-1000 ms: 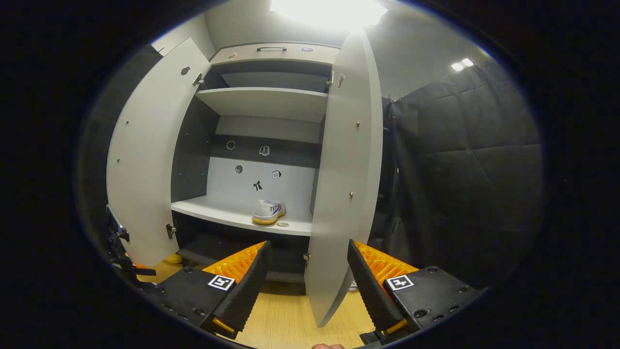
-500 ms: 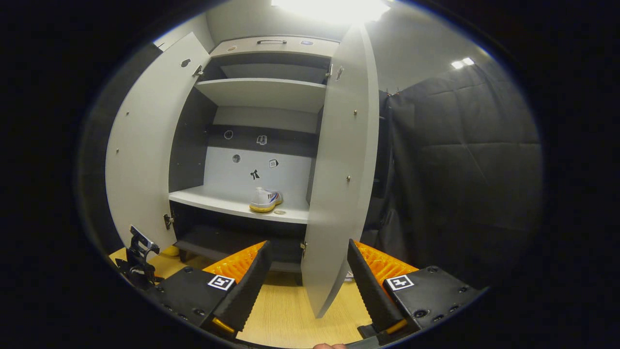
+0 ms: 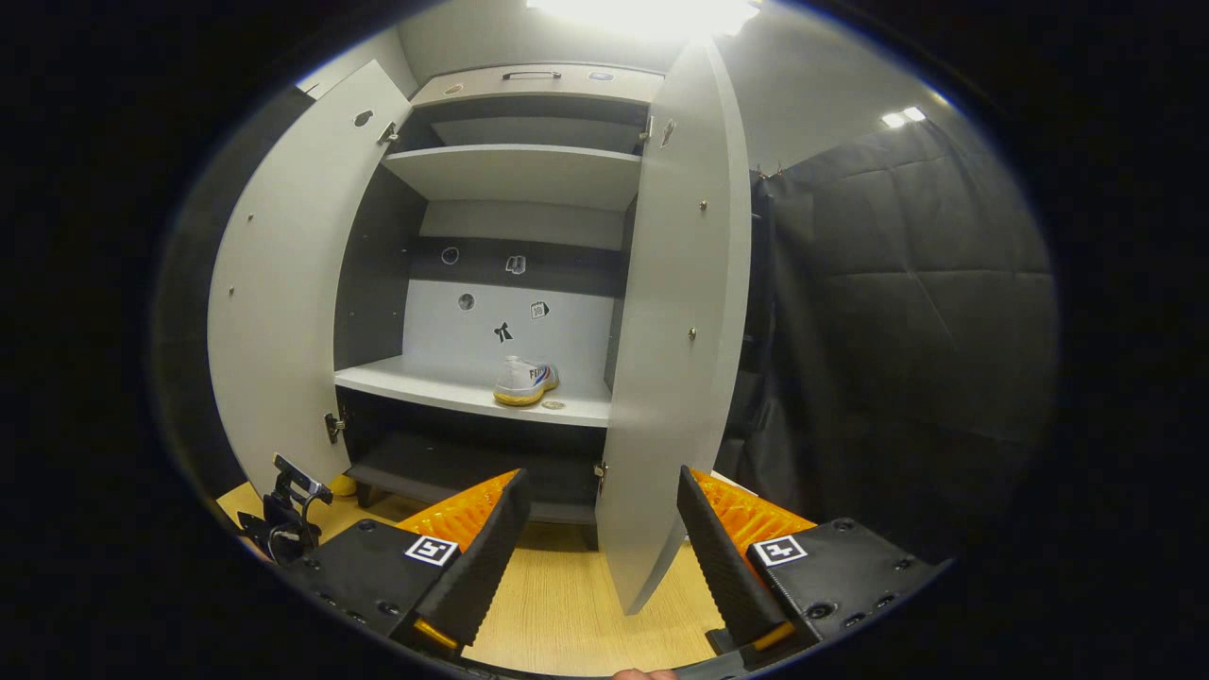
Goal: Grab one shoe with the right hand and put it into the shoe cabinet, grab the other shoe with the left hand and put it into the shoe cabinet; then close the right door with the right hand and the left door with the left hand.
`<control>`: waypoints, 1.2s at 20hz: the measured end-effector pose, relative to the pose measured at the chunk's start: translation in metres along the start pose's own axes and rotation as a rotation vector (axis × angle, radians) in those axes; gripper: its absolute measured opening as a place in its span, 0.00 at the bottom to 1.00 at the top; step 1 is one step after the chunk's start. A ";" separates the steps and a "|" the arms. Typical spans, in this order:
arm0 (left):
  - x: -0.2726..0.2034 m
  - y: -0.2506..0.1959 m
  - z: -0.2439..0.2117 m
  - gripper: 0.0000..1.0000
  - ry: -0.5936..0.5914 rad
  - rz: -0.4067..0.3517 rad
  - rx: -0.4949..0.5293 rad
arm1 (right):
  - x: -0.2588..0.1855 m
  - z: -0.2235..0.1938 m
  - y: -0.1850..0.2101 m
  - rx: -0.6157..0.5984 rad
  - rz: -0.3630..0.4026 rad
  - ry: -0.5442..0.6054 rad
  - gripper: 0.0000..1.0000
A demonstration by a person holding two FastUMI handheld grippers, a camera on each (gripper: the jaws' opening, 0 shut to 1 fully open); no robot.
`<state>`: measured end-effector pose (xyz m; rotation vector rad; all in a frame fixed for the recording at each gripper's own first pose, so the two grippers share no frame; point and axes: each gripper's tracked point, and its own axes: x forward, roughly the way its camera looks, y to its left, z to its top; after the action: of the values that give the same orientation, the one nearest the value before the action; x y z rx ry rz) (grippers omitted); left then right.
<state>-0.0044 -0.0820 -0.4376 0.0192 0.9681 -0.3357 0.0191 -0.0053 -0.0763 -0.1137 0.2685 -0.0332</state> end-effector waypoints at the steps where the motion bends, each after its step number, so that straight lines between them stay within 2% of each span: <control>1: 0.000 -0.004 -0.002 0.71 0.005 -0.009 -0.008 | 0.000 0.001 0.000 0.000 0.002 0.001 0.98; 3: 0.001 -0.010 -0.002 0.53 0.013 -0.009 -0.014 | -0.002 0.001 -0.002 -0.011 0.001 0.001 0.98; 4: 0.001 -0.010 -0.002 0.41 0.021 0.002 0.001 | -0.004 0.001 -0.004 -0.018 -0.005 0.001 0.98; 7: 0.001 -0.013 -0.003 0.39 0.039 0.018 0.019 | -0.008 0.002 -0.004 -0.002 0.005 -0.001 0.98; 9: 0.002 -0.011 -0.002 0.19 0.029 0.034 0.011 | -0.011 0.001 -0.007 0.005 0.006 -0.002 0.98; 10: 0.000 -0.007 0.000 0.15 0.014 0.045 -0.005 | -0.012 0.001 -0.008 0.007 0.008 -0.003 0.98; 11: 0.001 -0.006 -0.001 0.06 0.000 0.056 -0.021 | -0.013 -0.001 -0.009 0.008 0.011 0.001 0.98; 12: 0.001 -0.006 0.002 0.03 -0.012 0.059 -0.029 | -0.012 -0.003 -0.010 0.008 0.015 0.007 0.98; 20: -0.015 -0.013 0.033 0.01 -0.102 0.044 -0.085 | -0.012 0.001 -0.008 -0.004 0.042 0.005 0.97; 22: -0.028 -0.015 0.063 0.01 -0.195 0.039 -0.079 | -0.012 0.004 -0.007 -0.005 0.048 -0.003 0.97; 24: -0.039 -0.017 0.088 0.01 -0.233 0.035 -0.063 | -0.011 0.005 -0.004 -0.003 0.059 -0.005 0.98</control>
<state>0.0415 -0.1021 -0.3538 -0.0596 0.7464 -0.2687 0.0098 -0.0085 -0.0683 -0.1093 0.2667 0.0257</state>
